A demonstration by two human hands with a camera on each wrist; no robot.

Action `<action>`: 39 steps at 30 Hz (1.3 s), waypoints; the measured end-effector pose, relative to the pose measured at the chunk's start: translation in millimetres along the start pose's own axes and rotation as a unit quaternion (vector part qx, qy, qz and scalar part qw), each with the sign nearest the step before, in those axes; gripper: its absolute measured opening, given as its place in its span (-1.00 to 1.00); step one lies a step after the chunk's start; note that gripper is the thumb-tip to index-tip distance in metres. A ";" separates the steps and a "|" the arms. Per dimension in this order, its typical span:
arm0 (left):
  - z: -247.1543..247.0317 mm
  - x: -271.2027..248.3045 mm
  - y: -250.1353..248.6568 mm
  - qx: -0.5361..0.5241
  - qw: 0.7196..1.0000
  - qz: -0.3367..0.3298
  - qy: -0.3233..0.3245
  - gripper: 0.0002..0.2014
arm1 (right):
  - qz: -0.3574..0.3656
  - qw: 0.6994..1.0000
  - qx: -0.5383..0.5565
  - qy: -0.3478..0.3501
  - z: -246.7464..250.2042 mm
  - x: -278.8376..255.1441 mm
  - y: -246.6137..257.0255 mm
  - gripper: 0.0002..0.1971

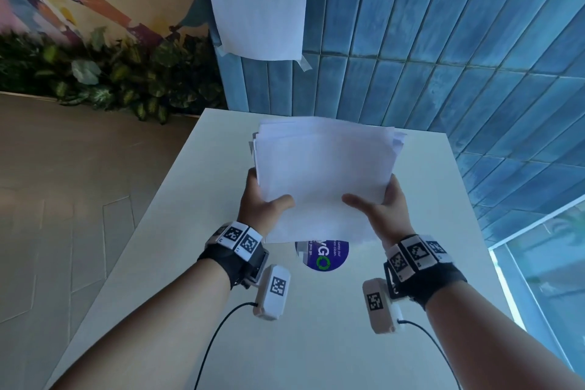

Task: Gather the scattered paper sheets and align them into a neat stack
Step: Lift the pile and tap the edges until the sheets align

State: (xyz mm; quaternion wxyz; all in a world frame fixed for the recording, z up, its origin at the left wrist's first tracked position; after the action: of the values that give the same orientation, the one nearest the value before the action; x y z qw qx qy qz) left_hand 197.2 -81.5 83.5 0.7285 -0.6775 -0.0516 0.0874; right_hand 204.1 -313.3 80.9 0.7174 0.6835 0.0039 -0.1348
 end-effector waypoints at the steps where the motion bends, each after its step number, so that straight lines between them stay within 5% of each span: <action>1: -3.4 -0.7 1.6 -0.006 1.000 0.001 -0.001 -0.45 | 0.002 1.000 -0.001 -0.003 -3.6 -1.4 -0.6 -0.42; 8: 6.7 4.9 10.2 -0.009 0.999 0.009 -0.034 -0.60 | 0.012 1.000 0.005 -0.011 4.5 -2.8 -7.3 -0.45; 13: 4.1 -0.6 30.0 0.019 1.000 0.023 0.002 -0.48 | 0.015 1.000 -0.025 -0.004 3.8 -4.1 -15.5 -0.54; 18: 10.3 5.2 18.1 0.097 0.994 -0.025 0.033 -0.79 | 0.037 0.993 -0.111 -0.028 9.7 -0.5 -8.0 -0.77; 22: 19.5 9.1 -13.7 0.171 0.978 -0.105 0.057 -0.81 | 0.059 0.987 -0.089 -0.120 24.6 -1.3 10.7 -0.46; 26: 17.1 15.1 -63.8 0.323 0.915 -0.206 0.128 -0.75 | 0.208 0.953 -0.189 -0.115 19.5 -19.2 75.8 -0.01; 29: 3.8 14.4 -92.3 0.422 0.847 -0.248 0.206 -0.83 | 0.283 0.908 -0.306 -0.047 1.0 -29.1 114.2 -0.23; 32: -7.2 10.7 -106.9 0.489 0.799 -0.261 0.233 -0.90 | 0.222 0.933 -0.282 0.027 -3.5 -25.7 116.6 -0.70; 34: -7.9 9.5 -108.6 0.491 0.801 -0.250 0.236 -0.92 | 0.194 0.953 -0.223 0.060 -0.7 -24.1 108.6 -0.86; 39: 12.1 11.4 -96.1 0.446 0.838 -0.176 0.262 -0.93 | 0.154 0.978 -0.124 0.066 18.6 -23.2 85.9 -0.82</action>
State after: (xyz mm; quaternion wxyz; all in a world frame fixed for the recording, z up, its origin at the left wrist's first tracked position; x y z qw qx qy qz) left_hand 211.6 -73.9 179.6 0.9411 -0.2565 0.0673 -0.2098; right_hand 195.5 -324.7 170.7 0.8071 0.5887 -0.0373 0.0242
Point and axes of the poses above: each hand's wrist, its own x-axis towards the middle knuckle, its own z-axis out of the back of the hand, y = z × x, the point moved 5 cm from there along x, towards the middle knuckle, and after that the axes turned 6 degrees about -z, right-handed, at the moved point
